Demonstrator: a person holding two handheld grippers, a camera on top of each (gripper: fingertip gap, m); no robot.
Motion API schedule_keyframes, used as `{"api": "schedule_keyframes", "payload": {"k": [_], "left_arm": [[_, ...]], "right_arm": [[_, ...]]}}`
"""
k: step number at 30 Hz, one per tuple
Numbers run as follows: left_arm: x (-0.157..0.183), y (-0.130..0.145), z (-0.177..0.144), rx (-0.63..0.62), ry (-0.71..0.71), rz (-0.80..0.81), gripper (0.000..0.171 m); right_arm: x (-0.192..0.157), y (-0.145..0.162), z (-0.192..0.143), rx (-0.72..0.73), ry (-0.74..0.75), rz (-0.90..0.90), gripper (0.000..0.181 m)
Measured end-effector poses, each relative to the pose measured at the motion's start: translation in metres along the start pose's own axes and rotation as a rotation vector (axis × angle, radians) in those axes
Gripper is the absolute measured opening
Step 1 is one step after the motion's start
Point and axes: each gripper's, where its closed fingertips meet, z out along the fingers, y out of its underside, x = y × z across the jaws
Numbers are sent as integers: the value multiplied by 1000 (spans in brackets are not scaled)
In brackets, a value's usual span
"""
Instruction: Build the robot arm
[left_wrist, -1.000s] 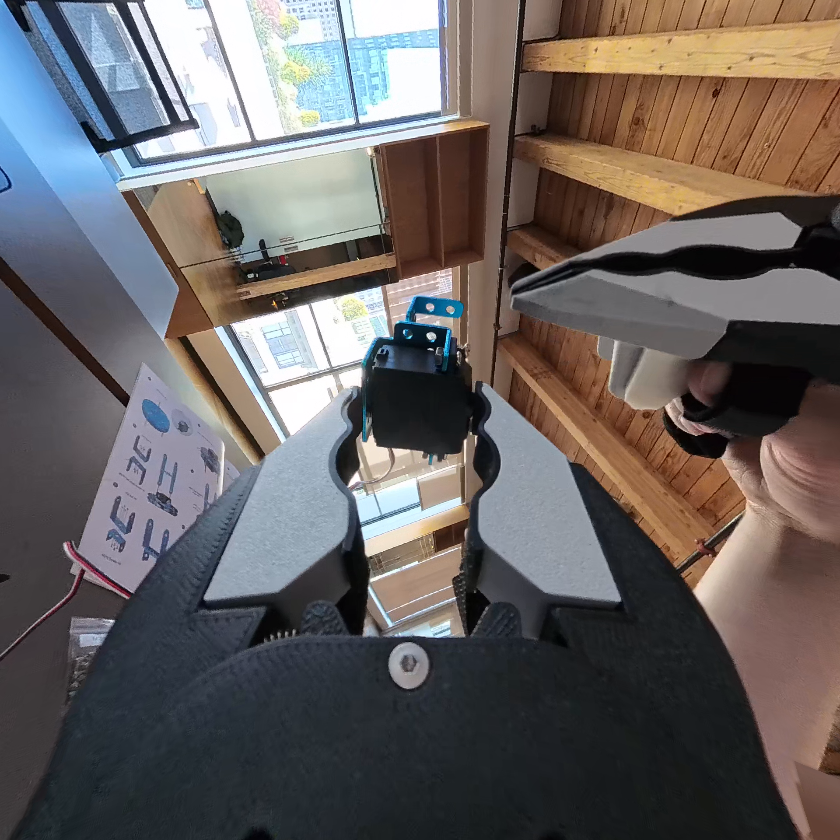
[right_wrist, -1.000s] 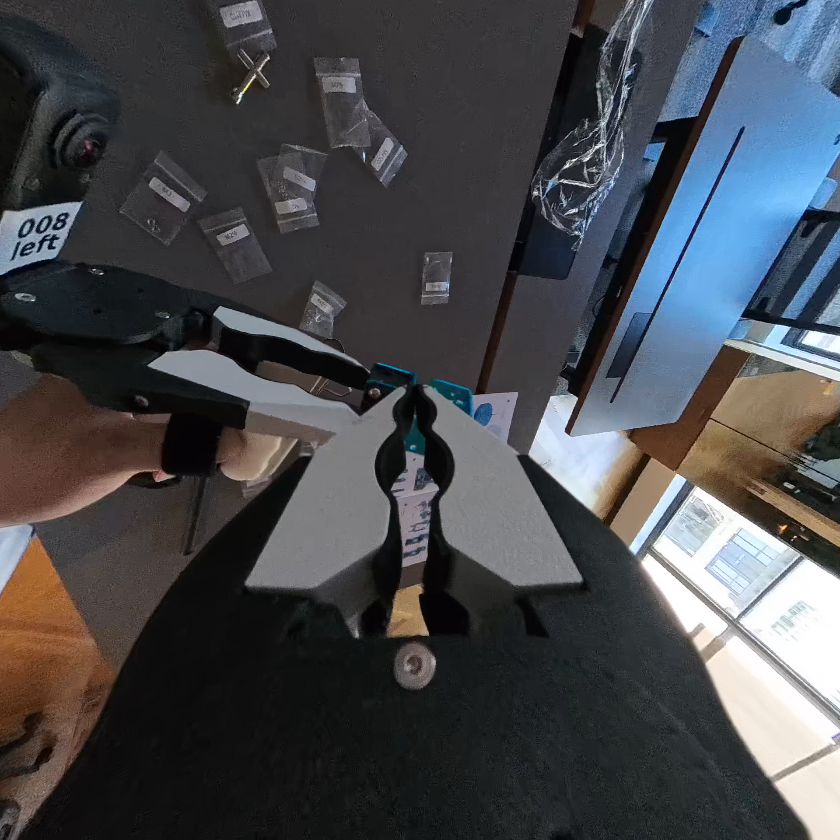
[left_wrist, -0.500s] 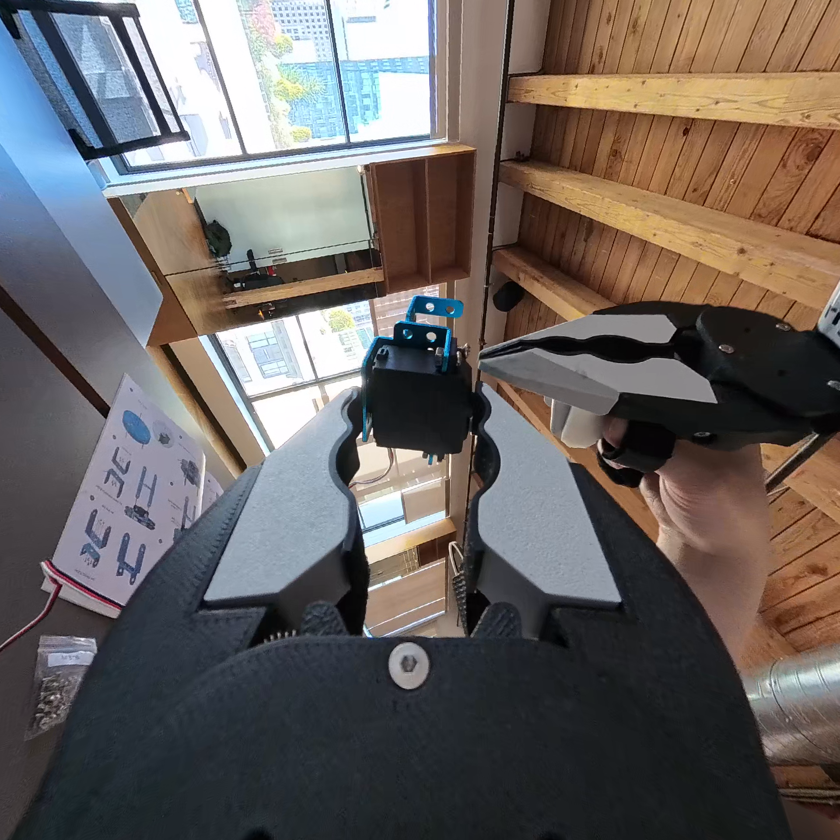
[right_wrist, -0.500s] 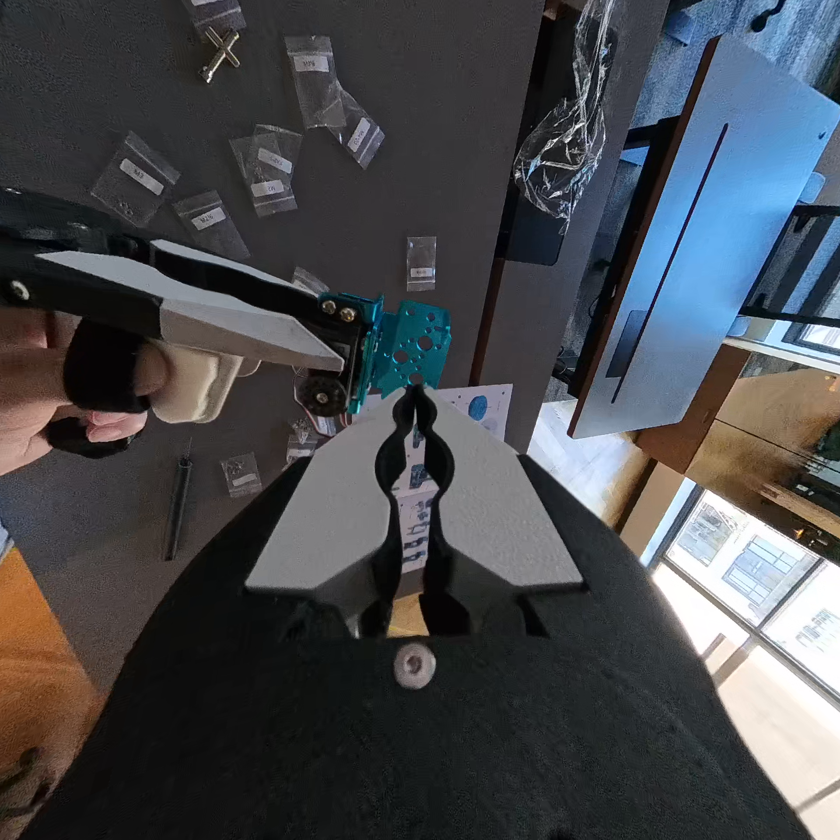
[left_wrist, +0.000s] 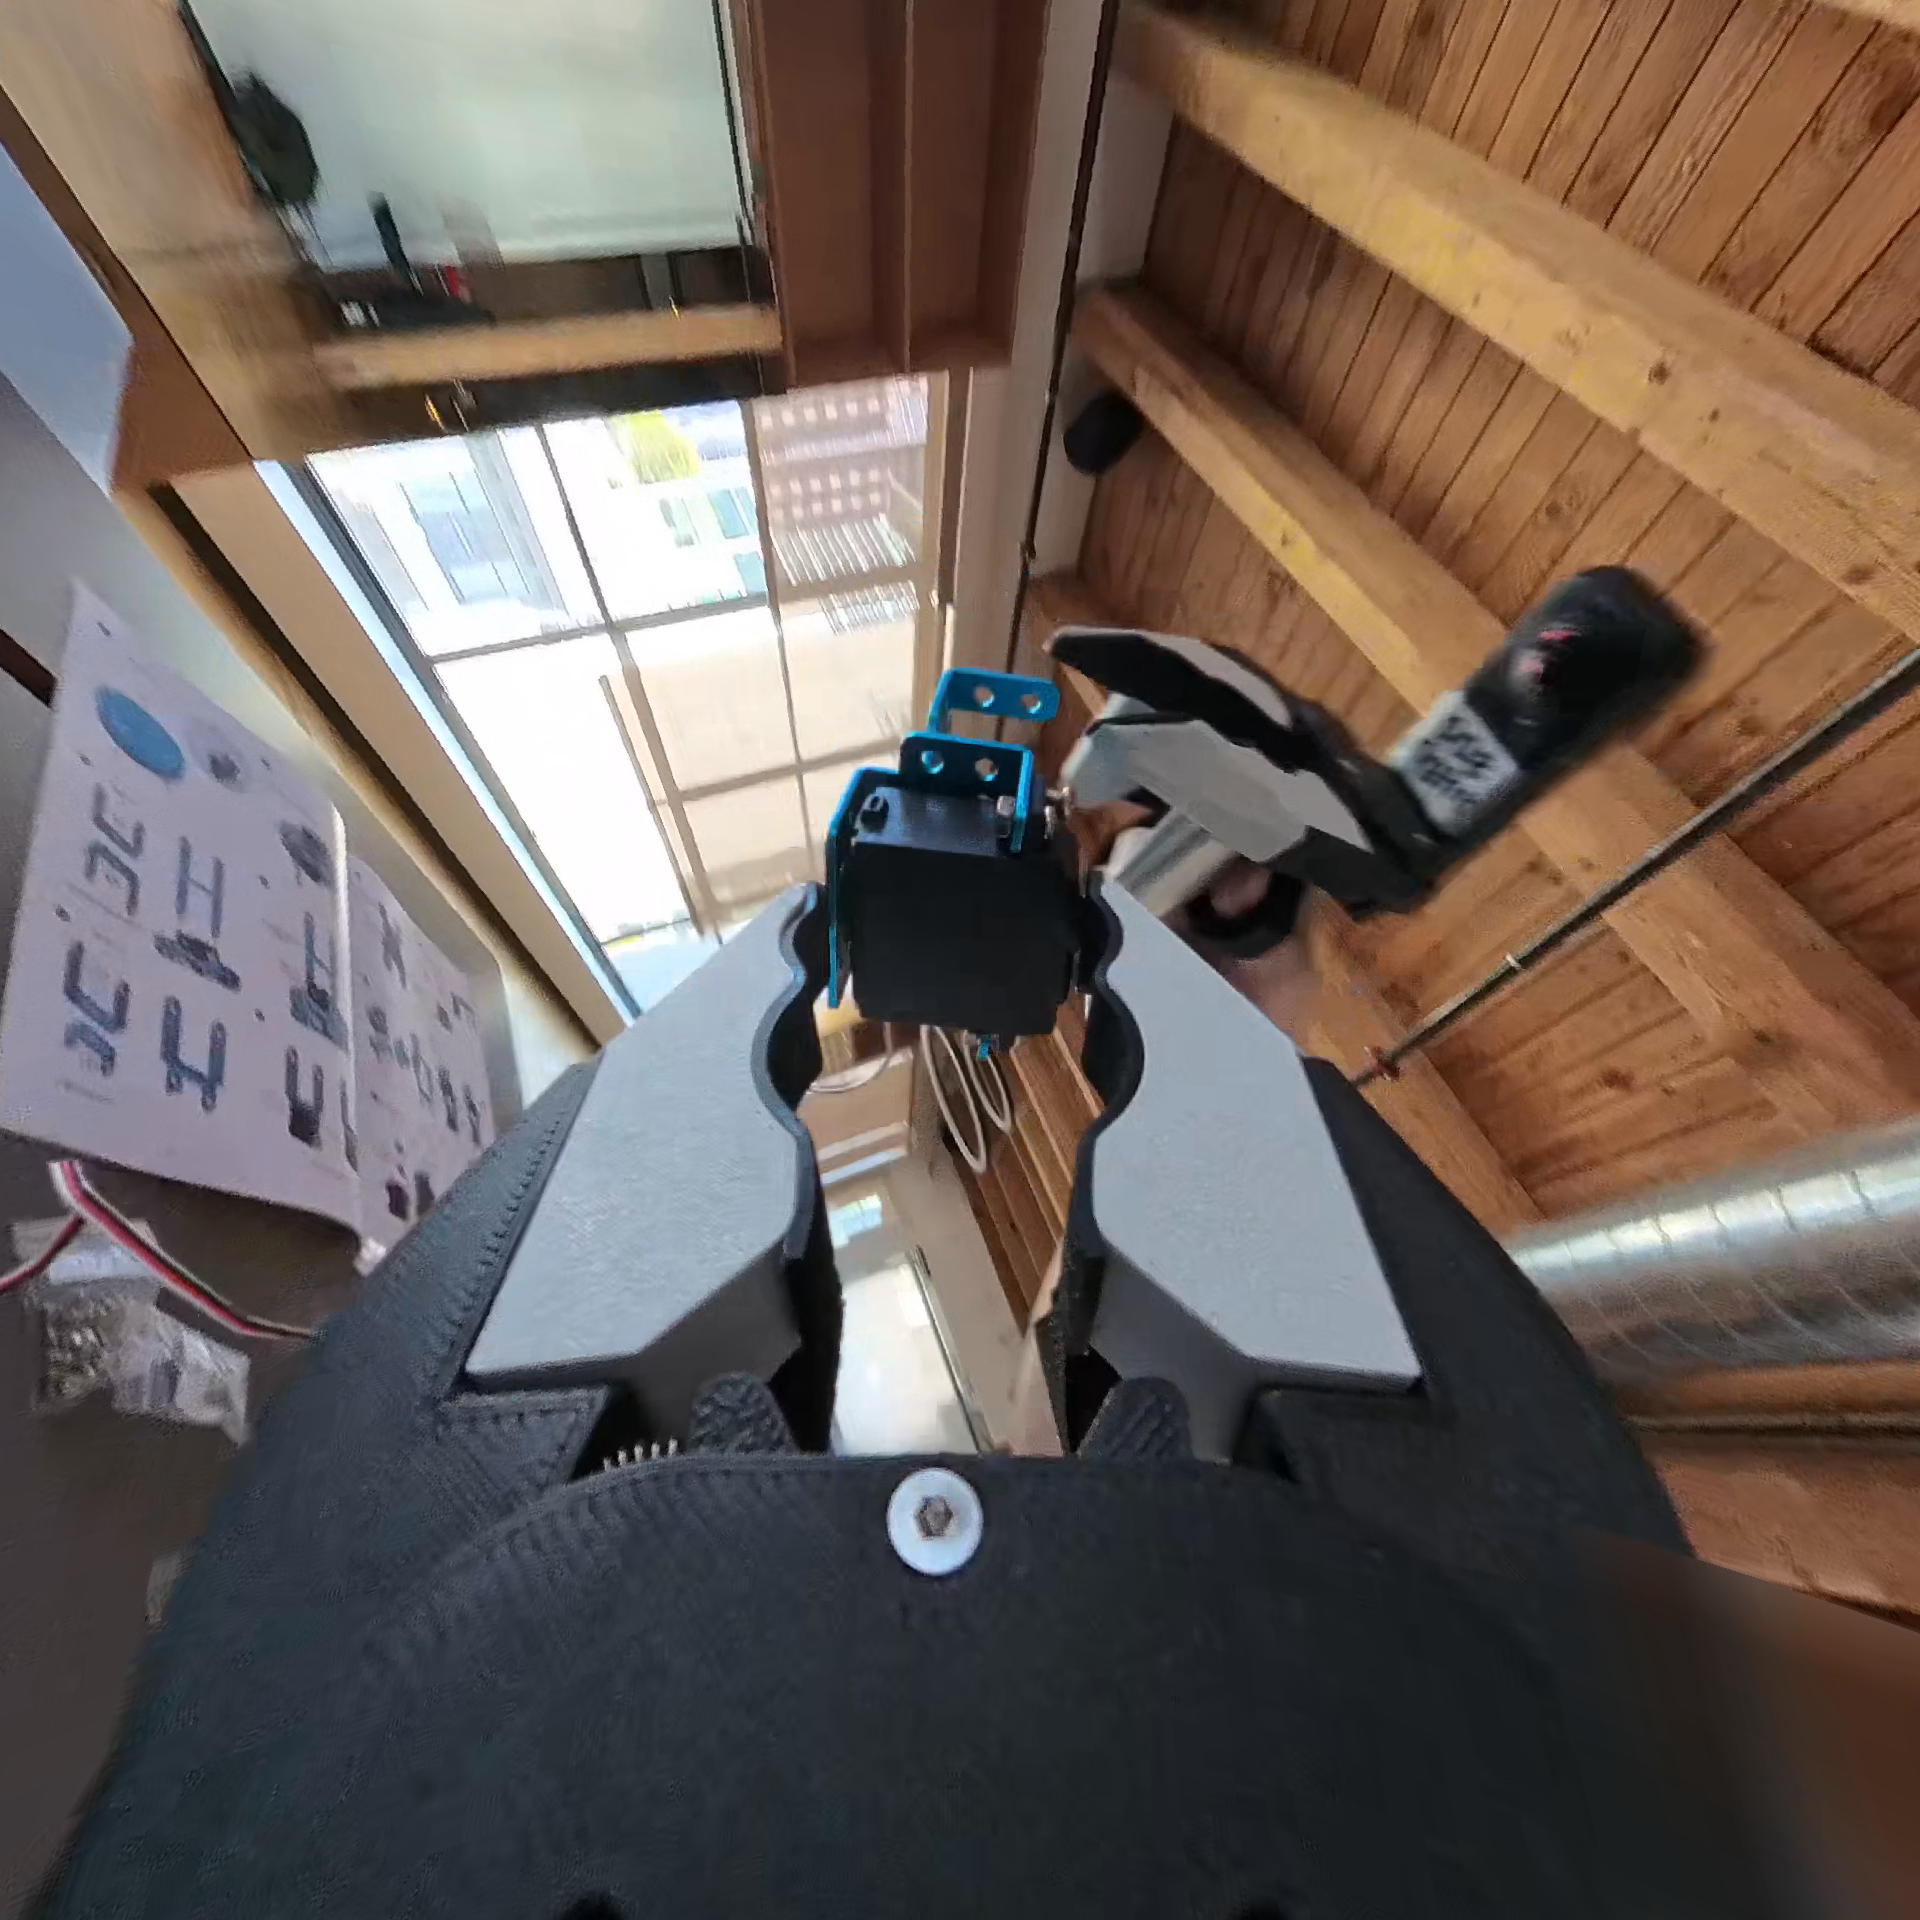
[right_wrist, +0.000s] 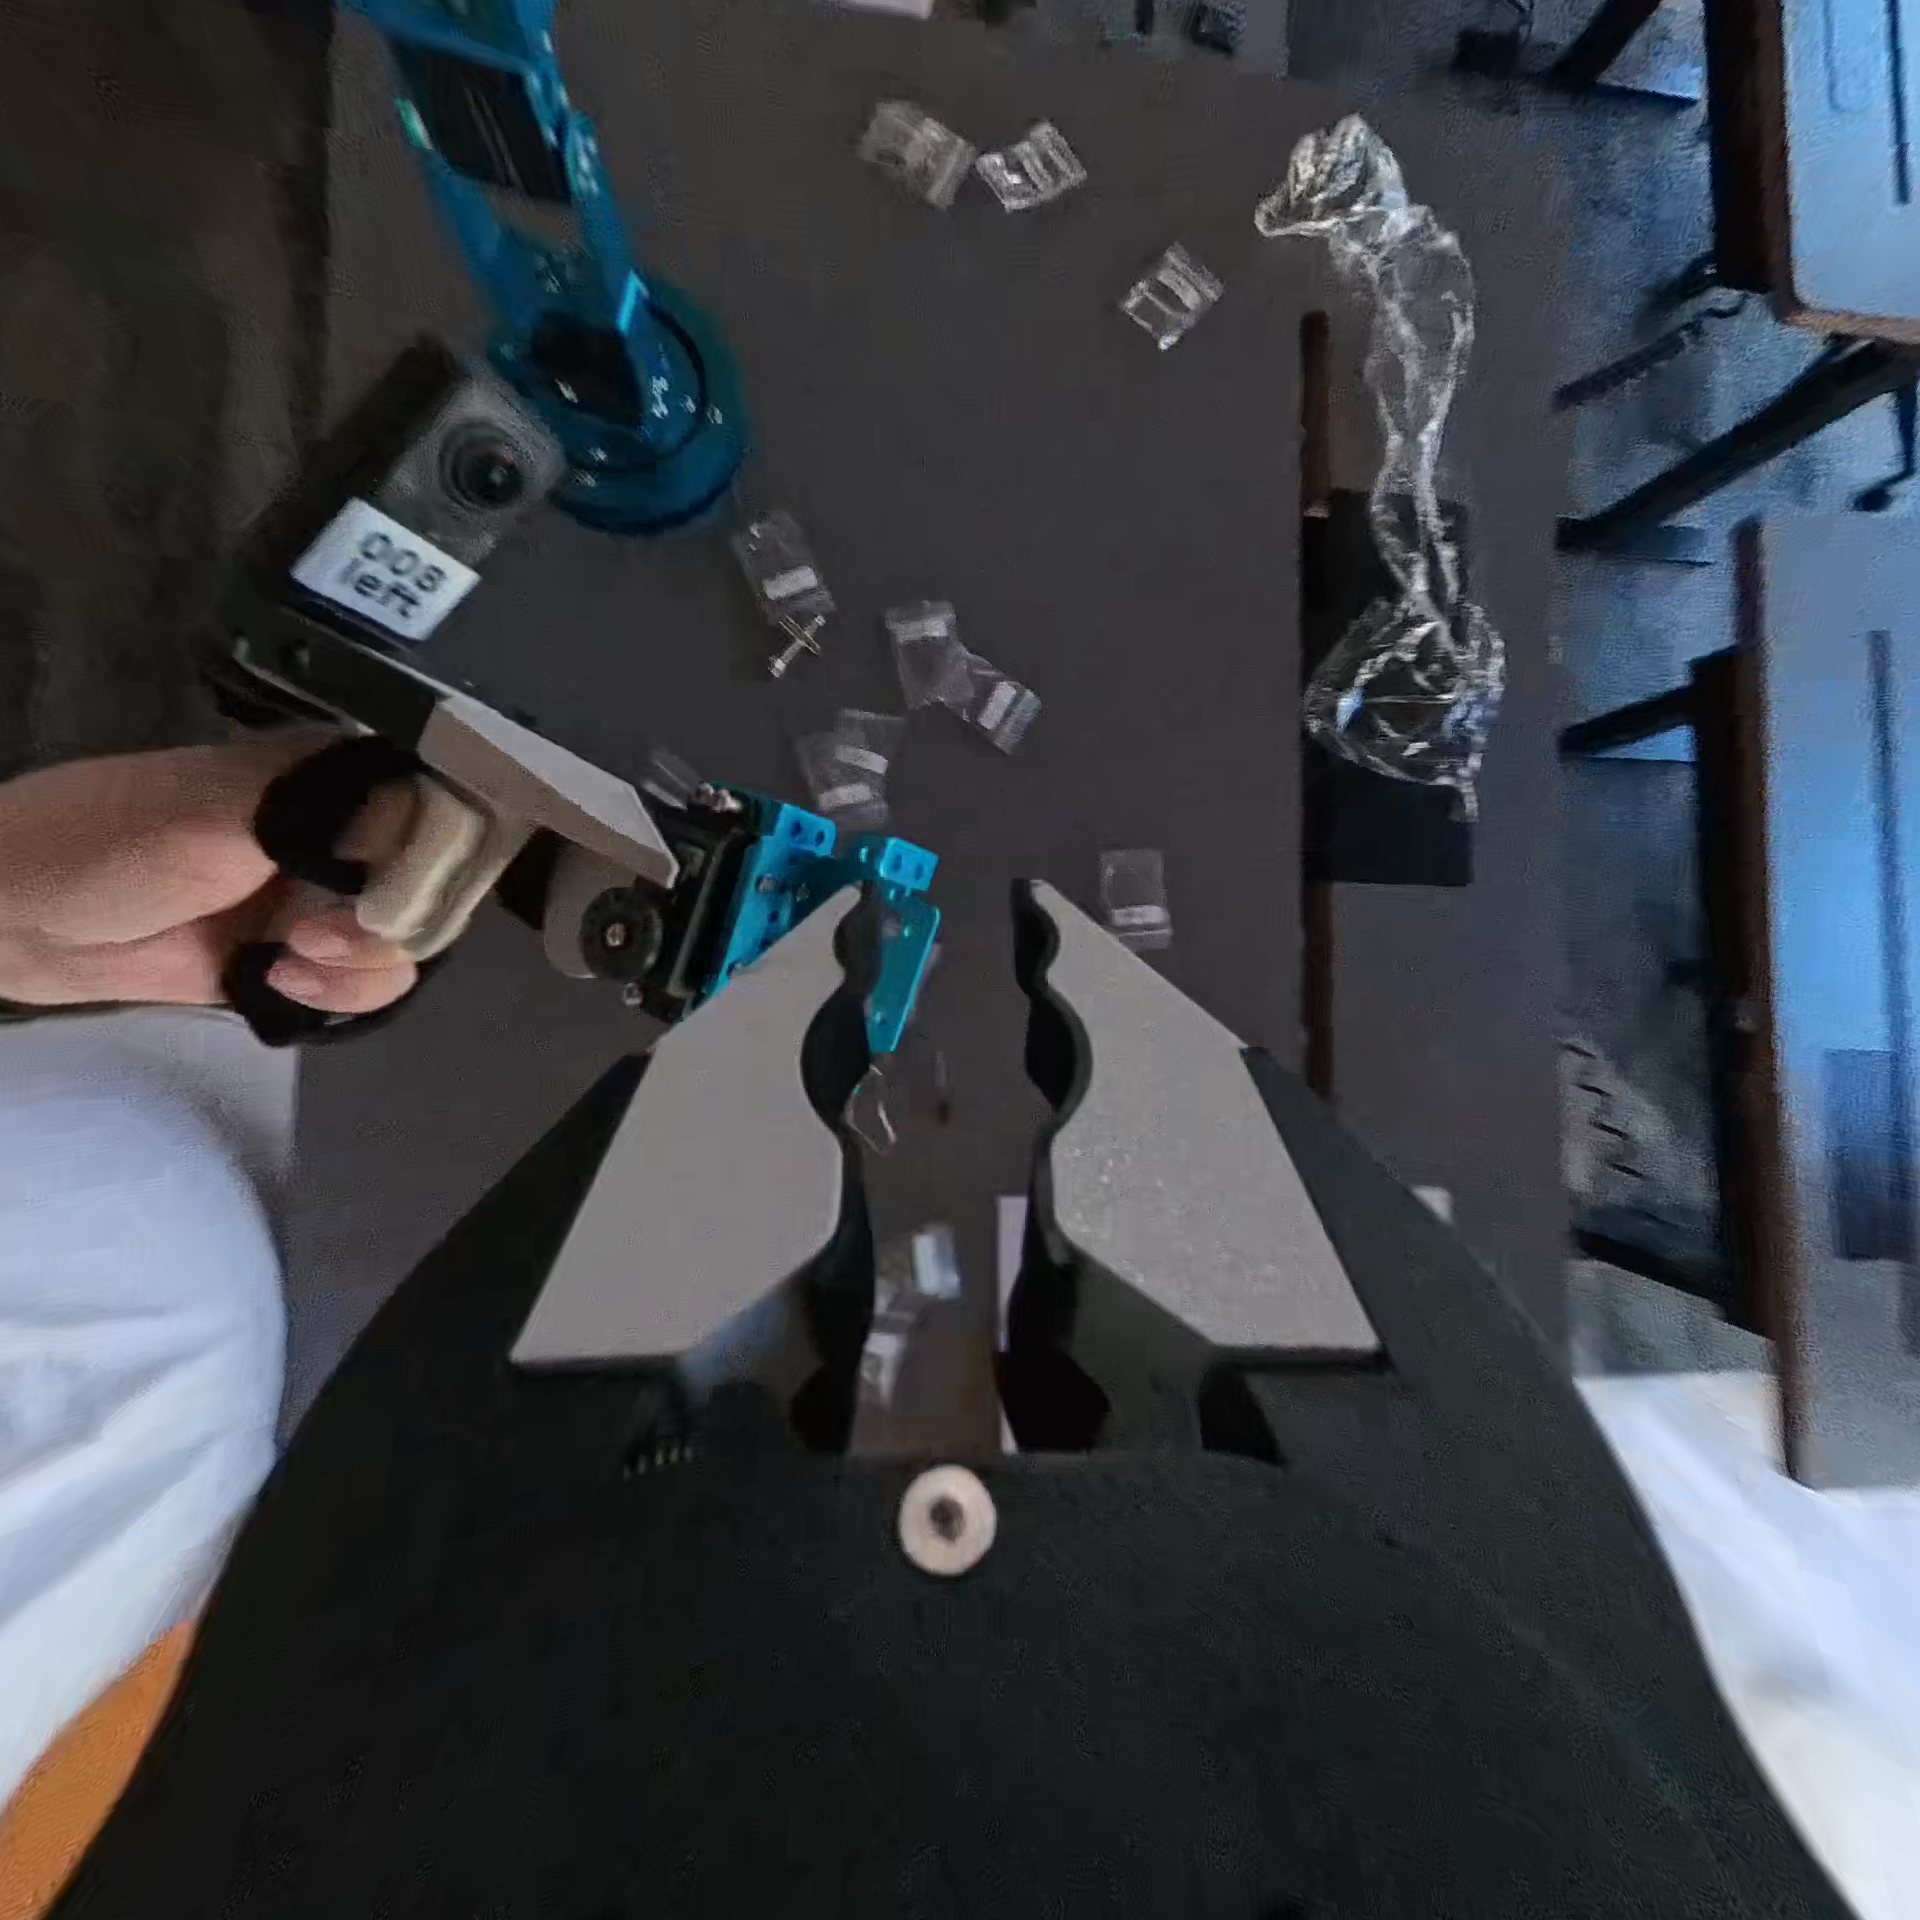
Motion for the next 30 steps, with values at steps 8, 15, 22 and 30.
{"api": "schedule_keyframes", "payload": {"k": [8, 15, 22, 30], "left_arm": [[4, 31, -9, -249, -30, 6, 49], [1, 46, -6, -350, -67, -16, 49], [-9, 62, -3, -476, -129, -77, 48], [-26, 60, -4, -601, -227, -205, 46]], "right_arm": [[-21, 51, 9, 205, -491, 506, 41], [-51, 69, 14, 279, -821, 722, 27], [-61, 77, 6, 374, -1107, 862, 7], [-60, 98, 25, 469, -1260, 1076, 3]]}}
